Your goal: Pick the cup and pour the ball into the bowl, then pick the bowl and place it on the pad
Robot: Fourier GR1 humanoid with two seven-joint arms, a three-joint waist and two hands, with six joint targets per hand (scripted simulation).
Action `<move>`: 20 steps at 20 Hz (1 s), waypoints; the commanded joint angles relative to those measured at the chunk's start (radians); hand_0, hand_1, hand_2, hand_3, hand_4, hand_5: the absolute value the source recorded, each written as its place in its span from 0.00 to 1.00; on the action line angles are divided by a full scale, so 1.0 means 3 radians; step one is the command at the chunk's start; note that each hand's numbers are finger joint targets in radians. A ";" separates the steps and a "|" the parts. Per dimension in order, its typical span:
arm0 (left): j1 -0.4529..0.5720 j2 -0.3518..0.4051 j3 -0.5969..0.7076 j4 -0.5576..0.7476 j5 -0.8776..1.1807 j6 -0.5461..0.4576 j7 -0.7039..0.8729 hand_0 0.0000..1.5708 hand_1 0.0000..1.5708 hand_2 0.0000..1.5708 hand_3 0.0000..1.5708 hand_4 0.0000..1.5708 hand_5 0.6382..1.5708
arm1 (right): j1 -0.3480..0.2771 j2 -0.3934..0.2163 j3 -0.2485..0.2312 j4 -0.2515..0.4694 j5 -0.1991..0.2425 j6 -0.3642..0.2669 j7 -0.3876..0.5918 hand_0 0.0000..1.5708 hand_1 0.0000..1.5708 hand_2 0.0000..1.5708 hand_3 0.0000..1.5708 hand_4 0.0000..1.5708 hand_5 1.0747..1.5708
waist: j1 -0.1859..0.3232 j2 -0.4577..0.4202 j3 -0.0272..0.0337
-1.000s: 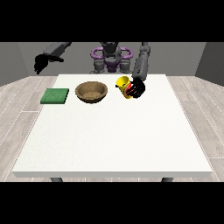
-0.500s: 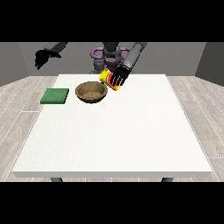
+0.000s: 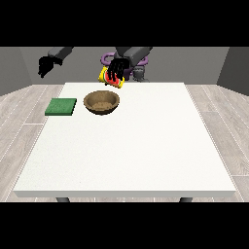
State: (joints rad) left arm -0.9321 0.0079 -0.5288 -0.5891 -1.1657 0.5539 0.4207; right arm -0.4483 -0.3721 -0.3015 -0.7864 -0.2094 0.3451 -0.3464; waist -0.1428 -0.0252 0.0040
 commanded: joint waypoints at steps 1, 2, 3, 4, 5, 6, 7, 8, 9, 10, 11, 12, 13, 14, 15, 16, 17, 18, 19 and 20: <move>-0.0339 -0.0025 -0.0436 -0.0056 -0.0324 -0.0661 0.0243 0.43 0.43 1.00 1.00 0.50 1.00 | -0.0010 -0.0006 0.0020 0.0166 0.0061 0.0006 -0.0063 0.00 0.00 0.11 0.21 0.46 0.94 | 0.0023 -0.0111 -0.0001; -0.0413 -0.0025 -0.0521 -0.0040 -0.0312 -0.0949 0.0176 0.54 0.54 1.00 1.00 0.52 0.99 | -0.0060 -0.0015 0.0028 0.0183 0.0041 0.0049 0.0008 0.00 0.00 0.07 0.19 0.47 0.94 | -0.0036 -0.0141 0.0000; -0.0385 -0.0025 -0.0685 -0.0102 -0.0332 -0.1072 0.0191 0.50 0.50 1.00 1.00 0.61 0.96 | -0.0124 -0.0002 0.0050 0.0186 0.0045 0.0089 -0.0016 0.00 0.00 0.00 0.18 0.47 0.94 | -0.0144 -0.0057 0.0000; -0.0457 -0.0026 -0.0773 -0.0094 -0.0438 -0.1133 0.0209 0.31 0.31 1.00 1.00 0.72 0.87 | -0.0180 -0.0051 0.0004 0.0194 0.0031 0.0107 -0.0137 0.00 0.00 0.00 0.15 0.47 0.93 | -0.0105 0.0115 0.0000; -0.0562 -0.0026 -0.0760 -0.0093 -0.0417 -0.1345 0.0026 0.00 0.00 1.00 1.00 0.77 0.81 | -0.0156 -0.0061 -0.0001 0.0227 0.0036 0.0080 -0.0081 0.00 0.00 0.00 0.18 0.47 0.93 | -0.0029 0.0033 -0.0003; -0.0517 -0.0026 -0.0941 -0.0163 -0.0481 -0.1528 0.0072 0.13 0.13 1.00 1.00 0.82 0.75 | -0.0082 -0.0021 0.0025 0.0302 0.0076 0.0055 -0.0094 0.00 0.00 0.00 0.15 0.47 0.92 | -0.0017 -0.0064 -0.0001; -0.0647 -0.0026 -0.0988 0.0035 -0.0682 -0.1560 -0.0043 0.58 0.58 1.00 1.00 0.80 0.78 | -0.0098 -0.0062 -0.0015 0.0279 0.0044 0.0040 -0.0054 0.00 0.00 0.05 0.15 0.48 0.93 | 0.0049 -0.0087 -0.0002; -0.0752 -0.0007 -0.1074 0.0120 -0.0838 -0.1607 0.0000 0.91 0.91 1.00 1.00 0.77 0.85 | -0.0111 -0.0096 -0.0017 0.0283 0.0024 0.0112 -0.0044 0.00 0.00 0.00 0.15 0.48 0.93 | 0.0002 -0.0034 -0.0002; -0.0715 -0.0026 -0.1185 0.0059 -0.0867 -0.1758 -0.0129 0.97 0.97 1.00 1.00 0.76 0.87 | 0.0001 -0.0097 -0.0047 0.0347 0.0029 0.0085 -0.0096 0.00 0.00 0.00 0.17 0.48 0.93 | 0.0111 -0.0201 -0.0001; -0.0800 0.0007 -0.1247 0.0144 -0.0984 -0.1817 -0.0112 0.99 0.99 1.00 1.00 0.78 0.87 | -0.0007 -0.0066 -0.0051 0.0326 0.0015 0.0092 -0.0150 0.00 0.00 0.03 0.16 0.48 0.92 | 0.0069 -0.0136 -0.0002; -0.0853 -0.0026 -0.1377 0.0073 -0.1058 -0.1924 -0.0053 0.98 0.98 1.00 1.00 0.80 0.85 | -0.0104 0.0042 0.0029 0.0302 0.0100 -0.0033 -0.0178 0.00 0.00 0.08 0.18 0.48 0.93 | 0.0002 -0.0017 -0.0004; -0.0875 -0.0026 -0.1377 0.0114 -0.1084 -0.2009 -0.0095 0.98 0.98 1.00 1.00 0.81 0.84 | -0.0200 -0.0106 -0.0035 0.0298 0.0007 0.0118 -0.0064 0.00 0.00 0.07 0.13 0.48 0.92 | -0.0007 -0.0014 -0.0007; -0.0871 -0.0026 -0.1435 -0.0014 -0.1103 -0.2132 -0.0057 0.97 0.97 1.00 1.00 0.79 0.87 | -0.0246 -0.0075 -0.0039 0.0331 0.0040 0.0004 -0.0096 0.00 0.00 0.05 0.17 0.48 0.92 | 0.0052 0.0027 -0.0008; -0.0871 0.0035 -0.1333 0.0151 -0.1152 -0.2005 -0.0168 0.97 0.97 1.00 1.00 0.79 0.86 | -0.0121 -0.0179 -0.0084 0.0279 -0.0030 0.0167 -0.0107 0.00 0.00 0.05 0.13 0.48 0.92 | 0.0013 -0.0008 -0.0011; -0.0802 -0.0025 -0.1444 -0.0092 -0.1179 -0.2196 -0.0025 0.96 0.96 1.00 1.00 0.79 0.86 | -0.0224 -0.0126 -0.0065 0.0332 0.0013 0.0027 -0.0060 0.00 0.00 0.03 0.13 0.47 0.92 | 0.0059 0.0003 -0.0010; -0.0855 -0.0013 -0.1360 0.0043 -0.1247 -0.2071 -0.0182 0.96 0.96 1.00 1.00 0.78 0.87 | -0.0044 -0.0156 -0.0052 0.0294 0.0022 0.0135 -0.0172 0.00 0.00 0.02 0.18 0.48 0.93 | 0.0075 -0.0002 -0.0011; -0.0868 -0.0026 -0.1426 -0.0242 -0.1234 -0.2324 -0.0106 0.96 0.96 1.00 1.00 0.77 0.88 | -0.0046 -0.0269 -0.0128 0.0435 0.0004 0.0184 -0.0245 0.00 0.00 0.00 0.16 0.49 0.94 | 0.0159 0.0013 -0.0009; -0.0750 -0.0026 -0.1485 -0.0268 -0.1315 -0.2260 -0.0110 0.96 0.96 1.00 1.00 0.77 0.88 | -0.0043 -0.0311 -0.0139 0.0447 0.0003 0.0200 -0.0246 0.00 0.00 0.00 0.22 0.49 0.94 | 0.0261 0.0030 -0.0010; -0.0773 -0.0020 -0.1327 -0.0102 -0.1308 -0.2120 -0.0250 0.96 0.96 1.00 1.00 0.78 0.89 | -0.0155 -0.0107 -0.0056 0.0289 0.0004 0.0017 -0.0063 0.00 0.00 0.00 0.19 0.48 0.94 | 0.0203 -0.0018 -0.0013; -0.0864 -0.0008 -0.1235 -0.0121 -0.1346 -0.2170 -0.0241 0.96 0.96 1.00 1.00 0.77 0.89 | -0.0104 -0.0170 -0.0093 0.0331 -0.0024 0.0102 -0.0118 0.00 0.00 0.00 0.17 0.48 0.94 | 0.0206 0.0042 -0.0012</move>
State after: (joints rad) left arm -1.1747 0.0031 -0.9268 -0.6172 -1.5305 -0.0774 0.3748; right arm -0.4804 -0.4219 -0.3249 -0.6851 -0.2080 0.3756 -0.3872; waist -0.0988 -0.0239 0.0009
